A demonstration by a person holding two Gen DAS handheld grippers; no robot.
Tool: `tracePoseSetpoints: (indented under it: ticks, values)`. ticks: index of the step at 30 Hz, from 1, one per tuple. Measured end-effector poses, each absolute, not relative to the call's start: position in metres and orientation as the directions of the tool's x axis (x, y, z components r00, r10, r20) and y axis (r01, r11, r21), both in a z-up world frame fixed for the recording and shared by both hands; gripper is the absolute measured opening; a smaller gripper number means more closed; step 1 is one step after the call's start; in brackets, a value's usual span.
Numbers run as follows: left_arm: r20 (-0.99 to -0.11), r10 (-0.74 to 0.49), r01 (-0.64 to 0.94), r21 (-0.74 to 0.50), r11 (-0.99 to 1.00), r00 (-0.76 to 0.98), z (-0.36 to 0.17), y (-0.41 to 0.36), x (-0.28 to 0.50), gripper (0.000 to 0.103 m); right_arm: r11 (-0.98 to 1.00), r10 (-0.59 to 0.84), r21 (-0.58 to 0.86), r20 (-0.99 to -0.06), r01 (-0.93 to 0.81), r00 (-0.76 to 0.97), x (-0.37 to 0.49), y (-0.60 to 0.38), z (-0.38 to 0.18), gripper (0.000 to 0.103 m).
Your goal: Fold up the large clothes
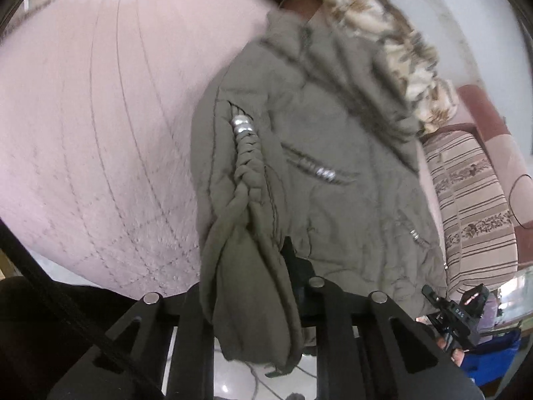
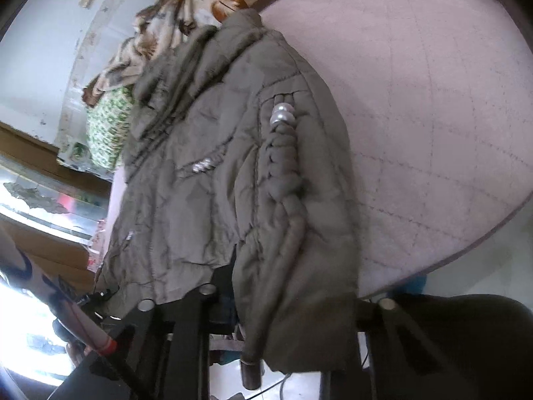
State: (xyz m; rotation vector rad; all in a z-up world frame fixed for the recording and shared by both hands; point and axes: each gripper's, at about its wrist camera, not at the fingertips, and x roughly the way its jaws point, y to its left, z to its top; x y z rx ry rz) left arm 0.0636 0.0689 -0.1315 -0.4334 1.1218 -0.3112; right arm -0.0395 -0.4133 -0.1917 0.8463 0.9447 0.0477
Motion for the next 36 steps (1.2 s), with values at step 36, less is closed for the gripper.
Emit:
tracePoseSetpoints:
  ticks: [36]
  values:
    - [-0.757,-0.233,0.094,-0.223,0.970,0.610,-0.020,0.046,0.020,0.015,0.804,0.355,0.581,-0.639,0.126,0.682,-0.054,-0.394,-0.061,0.017]
